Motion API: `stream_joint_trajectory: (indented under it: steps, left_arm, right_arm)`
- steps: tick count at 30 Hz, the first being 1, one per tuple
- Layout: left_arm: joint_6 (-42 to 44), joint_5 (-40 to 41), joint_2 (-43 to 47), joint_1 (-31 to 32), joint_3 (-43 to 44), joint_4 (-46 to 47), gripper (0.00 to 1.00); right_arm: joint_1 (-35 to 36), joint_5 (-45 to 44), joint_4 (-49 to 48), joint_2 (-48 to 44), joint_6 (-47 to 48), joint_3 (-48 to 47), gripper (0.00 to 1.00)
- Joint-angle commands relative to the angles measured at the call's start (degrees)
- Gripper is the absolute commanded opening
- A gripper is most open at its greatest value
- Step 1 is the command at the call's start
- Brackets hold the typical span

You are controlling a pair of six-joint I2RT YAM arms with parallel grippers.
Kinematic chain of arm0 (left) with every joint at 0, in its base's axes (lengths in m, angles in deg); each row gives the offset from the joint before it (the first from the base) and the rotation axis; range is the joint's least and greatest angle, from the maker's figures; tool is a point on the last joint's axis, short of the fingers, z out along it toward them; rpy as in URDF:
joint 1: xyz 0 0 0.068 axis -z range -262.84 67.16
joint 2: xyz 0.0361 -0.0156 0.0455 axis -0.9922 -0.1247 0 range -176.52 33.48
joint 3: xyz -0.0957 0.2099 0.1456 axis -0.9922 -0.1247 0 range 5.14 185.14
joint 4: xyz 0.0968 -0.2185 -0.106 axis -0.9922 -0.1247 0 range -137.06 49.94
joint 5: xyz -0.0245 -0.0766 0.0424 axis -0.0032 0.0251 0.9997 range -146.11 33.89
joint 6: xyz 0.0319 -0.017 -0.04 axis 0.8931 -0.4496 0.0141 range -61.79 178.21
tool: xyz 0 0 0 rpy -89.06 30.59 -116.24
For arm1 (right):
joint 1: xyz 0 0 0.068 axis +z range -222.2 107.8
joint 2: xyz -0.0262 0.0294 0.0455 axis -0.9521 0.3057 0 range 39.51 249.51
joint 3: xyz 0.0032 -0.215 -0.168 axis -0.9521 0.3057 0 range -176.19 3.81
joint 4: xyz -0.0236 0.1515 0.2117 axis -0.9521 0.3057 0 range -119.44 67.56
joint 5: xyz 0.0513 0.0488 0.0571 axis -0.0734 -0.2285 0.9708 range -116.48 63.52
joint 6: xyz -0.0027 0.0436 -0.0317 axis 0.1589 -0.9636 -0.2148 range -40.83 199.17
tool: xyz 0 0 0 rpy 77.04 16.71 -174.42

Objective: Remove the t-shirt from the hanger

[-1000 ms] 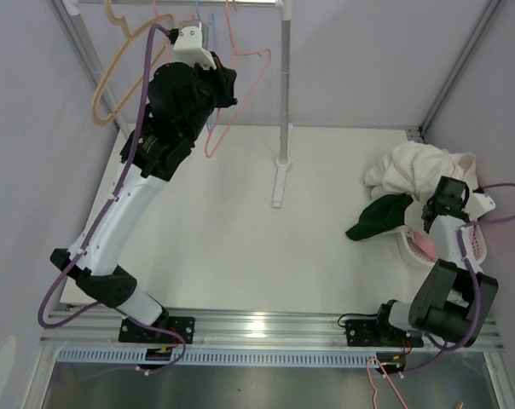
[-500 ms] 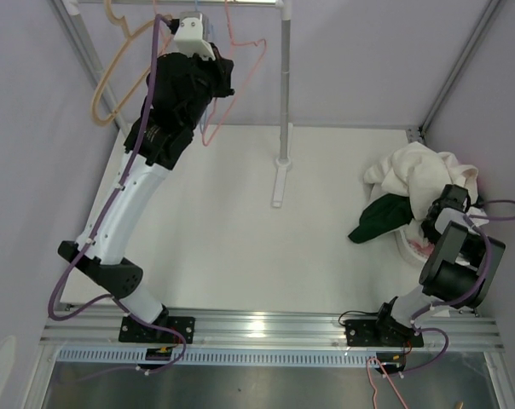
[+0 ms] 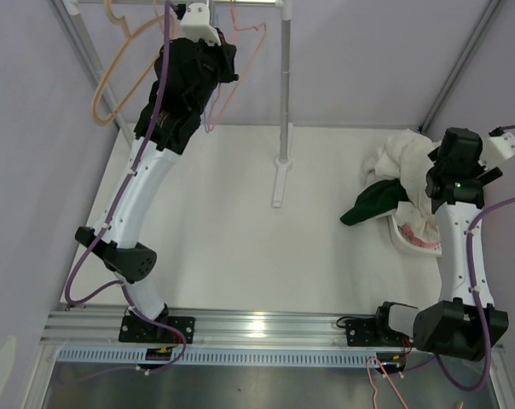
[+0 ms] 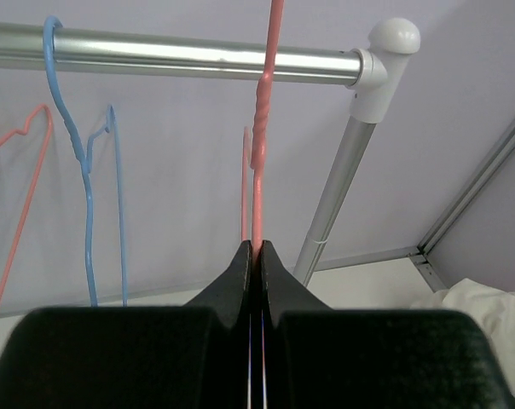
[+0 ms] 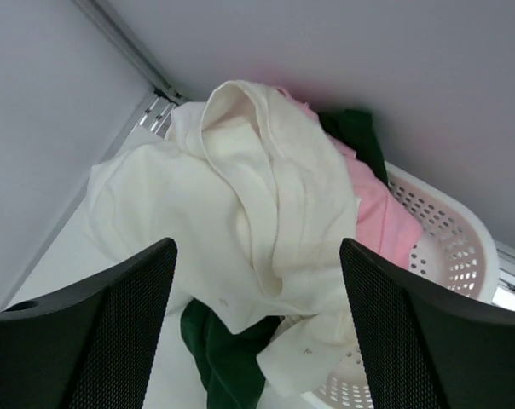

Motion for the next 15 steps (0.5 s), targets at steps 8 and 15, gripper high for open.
stream_joint_trajectory:
  steps: [8, 15]
  left_arm:
    - [1.22, -0.71, -2.65, -2.22, 3.51, 2.11, 0.01]
    - [0.60, -0.01, -6.08, -3.81, 4.39, 4.04, 0.01]
  right_arm:
    - [3.55, -4.84, 2.94, -3.61, 3.56, -2.83, 0.83]
    - [12.58, -3.52, 4.44, -7.13, 6.89, -7.32, 0.86]
